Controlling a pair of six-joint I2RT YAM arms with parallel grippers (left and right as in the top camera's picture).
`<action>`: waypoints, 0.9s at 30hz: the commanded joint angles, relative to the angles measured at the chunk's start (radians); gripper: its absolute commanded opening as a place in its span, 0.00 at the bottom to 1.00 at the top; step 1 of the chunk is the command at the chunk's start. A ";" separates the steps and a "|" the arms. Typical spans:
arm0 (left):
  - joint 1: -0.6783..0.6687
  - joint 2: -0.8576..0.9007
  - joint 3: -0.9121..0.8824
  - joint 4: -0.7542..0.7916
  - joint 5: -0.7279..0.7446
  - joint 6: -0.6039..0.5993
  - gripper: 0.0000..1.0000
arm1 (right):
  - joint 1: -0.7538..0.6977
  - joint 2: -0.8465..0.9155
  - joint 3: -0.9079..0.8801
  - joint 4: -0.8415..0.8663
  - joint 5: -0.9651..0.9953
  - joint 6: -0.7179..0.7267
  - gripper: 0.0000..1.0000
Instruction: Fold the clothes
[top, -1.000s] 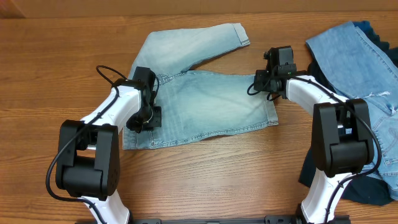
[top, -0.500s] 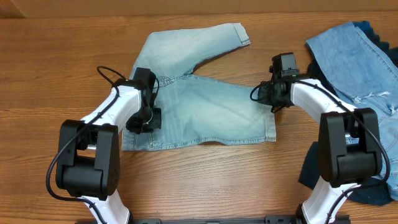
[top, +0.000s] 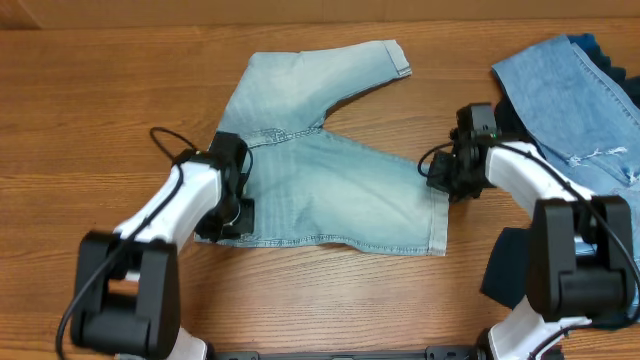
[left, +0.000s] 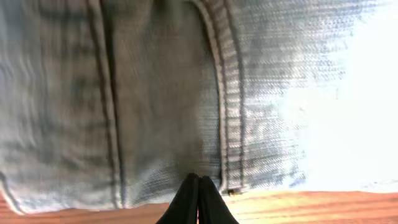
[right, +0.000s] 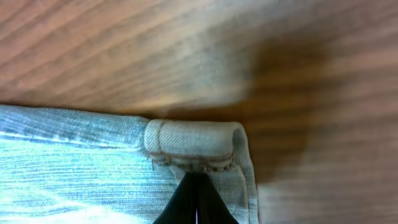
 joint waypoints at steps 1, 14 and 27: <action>-0.006 -0.091 -0.081 0.032 0.052 0.019 0.04 | -0.006 0.033 -0.206 -0.060 0.033 0.031 0.04; -0.005 -0.321 -0.065 0.264 0.064 -0.042 0.04 | -0.005 -0.473 -0.171 0.300 -0.014 0.030 0.04; -0.005 -0.321 0.062 0.341 0.031 -0.077 0.04 | 0.055 0.217 0.521 0.430 -0.097 -0.103 0.04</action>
